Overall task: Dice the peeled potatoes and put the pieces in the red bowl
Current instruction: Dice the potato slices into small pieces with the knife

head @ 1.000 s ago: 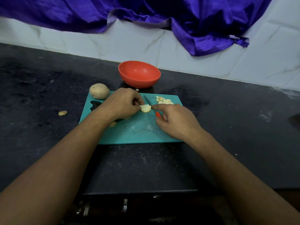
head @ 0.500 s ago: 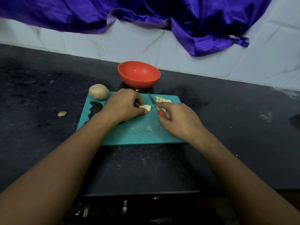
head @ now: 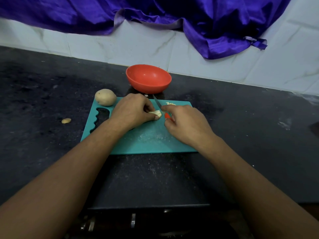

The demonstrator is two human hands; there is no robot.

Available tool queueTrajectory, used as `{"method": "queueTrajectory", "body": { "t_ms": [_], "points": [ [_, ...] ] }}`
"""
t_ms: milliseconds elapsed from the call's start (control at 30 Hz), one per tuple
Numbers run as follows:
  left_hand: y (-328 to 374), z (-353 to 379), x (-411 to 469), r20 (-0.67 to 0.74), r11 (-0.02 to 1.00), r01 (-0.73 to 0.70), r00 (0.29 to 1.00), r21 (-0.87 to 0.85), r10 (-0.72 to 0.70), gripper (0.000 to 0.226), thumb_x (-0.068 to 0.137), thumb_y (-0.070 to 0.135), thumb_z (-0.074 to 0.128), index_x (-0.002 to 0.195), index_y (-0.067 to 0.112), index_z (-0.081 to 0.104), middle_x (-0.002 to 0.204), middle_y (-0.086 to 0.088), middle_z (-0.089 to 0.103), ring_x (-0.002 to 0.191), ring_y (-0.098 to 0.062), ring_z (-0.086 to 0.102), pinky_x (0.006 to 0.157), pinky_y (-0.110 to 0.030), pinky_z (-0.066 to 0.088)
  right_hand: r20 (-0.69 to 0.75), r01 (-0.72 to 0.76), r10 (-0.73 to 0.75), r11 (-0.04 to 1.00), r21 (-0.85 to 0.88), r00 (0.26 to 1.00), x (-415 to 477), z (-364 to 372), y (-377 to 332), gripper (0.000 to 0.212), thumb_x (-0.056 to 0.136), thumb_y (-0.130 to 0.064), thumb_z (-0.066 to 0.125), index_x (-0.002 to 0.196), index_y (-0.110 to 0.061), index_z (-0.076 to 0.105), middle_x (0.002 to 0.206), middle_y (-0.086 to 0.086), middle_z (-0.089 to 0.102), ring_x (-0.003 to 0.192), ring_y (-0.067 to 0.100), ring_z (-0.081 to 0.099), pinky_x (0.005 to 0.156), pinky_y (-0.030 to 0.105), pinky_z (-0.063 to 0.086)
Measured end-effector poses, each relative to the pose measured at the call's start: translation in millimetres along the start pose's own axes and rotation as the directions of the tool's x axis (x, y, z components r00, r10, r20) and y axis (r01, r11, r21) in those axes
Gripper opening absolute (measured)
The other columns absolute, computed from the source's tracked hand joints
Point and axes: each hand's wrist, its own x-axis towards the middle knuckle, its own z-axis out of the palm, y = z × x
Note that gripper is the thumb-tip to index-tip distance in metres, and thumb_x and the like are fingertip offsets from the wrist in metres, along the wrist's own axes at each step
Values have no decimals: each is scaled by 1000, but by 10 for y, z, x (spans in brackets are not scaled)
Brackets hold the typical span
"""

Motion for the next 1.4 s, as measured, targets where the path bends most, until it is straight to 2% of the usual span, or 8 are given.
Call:
{"method": "queueTrajectory", "body": {
  "t_ms": [167, 300, 533, 700, 900, 1033, 1233, 1400],
  "points": [
    [-8, 2, 7, 9, 1000, -10, 1000, -5, 10, 31, 77, 55, 83, 95, 31, 81, 85, 15, 70, 82, -3, 63, 67, -27, 48, 13, -5, 5, 1000, 8, 1000, 2, 1, -18, 42, 95, -27, 52, 136, -31, 61, 77, -8, 56, 77, 17, 56, 63, 33, 42],
    [-11, -4, 9, 17, 999, 6, 1000, -31, -5, 27, 76, 55, 84, 92, 33, 81, 79, 16, 69, 76, 0, 61, 60, -23, 42, 25, 11, -12, 1000, 10, 1000, 14, 73, -12, 40, 96, -29, 51, 134, -33, 61, 90, -4, 67, 92, 21, 64, 68, 36, 50],
    [-17, -105, 2, 120, 994, 13, 993, -104, 0, 24, 80, 53, 81, 93, 33, 81, 82, 16, 71, 81, 0, 64, 71, -23, 51, 19, 11, -12, 999, 36, 1000, 20, 117, 46, 47, 97, -29, 51, 144, -35, 55, 67, -12, 41, 75, 13, 50, 65, 30, 36],
    [-14, -88, 2, 90, 993, 27, 996, -113, -17, 21, 78, 46, 85, 93, 32, 82, 81, 18, 71, 79, 2, 64, 75, -27, 55, 26, 4, -5, 999, 36, 1000, 23, 114, 74, 47, 97, -30, 51, 144, -36, 55, 67, -12, 40, 73, 12, 46, 64, 31, 35],
    [0, -71, 1, 64, 994, 41, 997, -104, -34, 26, 74, 55, 84, 88, 34, 81, 78, 18, 71, 77, 2, 64, 75, -31, 57, 40, -22, 21, 1000, 2, 999, 8, 63, 33, 47, 97, -30, 50, 144, -39, 54, 105, -1, 71, 90, 20, 63, 69, 33, 46],
    [10, -55, -3, 46, 995, 52, 998, -83, -48, 28, 72, 58, 86, 86, 34, 81, 74, 17, 69, 73, 1, 62, 67, -29, 53, 42, -44, 44, 999, -20, 998, 15, -8, -16, 41, 98, -28, 50, 135, -38, 61, 104, -2, 70, 81, 16, 53, 66, 32, 39],
    [37, -48, -19, 38, 994, 66, 997, -86, -63, 22, 73, 52, 87, 86, 35, 81, 73, 18, 69, 73, 0, 63, 68, -32, 55, 12, -44, 45, 993, -106, 999, 57, -56, -124, 31, 97, -27, 51, 121, -32, 70, 103, 0, 71, 97, 25, 64, 72, 36, 49],
    [52, -52, -19, 41, 992, 88, 996, -92, -85, 16, 74, 46, 88, 85, 36, 81, 75, 24, 69, 78, 1, 64, 78, -36, 59, 15, -20, 23, 980, -197, 1000, -91, 153, -161, 45, 101, -25, 47, 145, -30, 53, 103, 3, 66, 91, 27, 64, 64, 35, 36]
  ]
}}
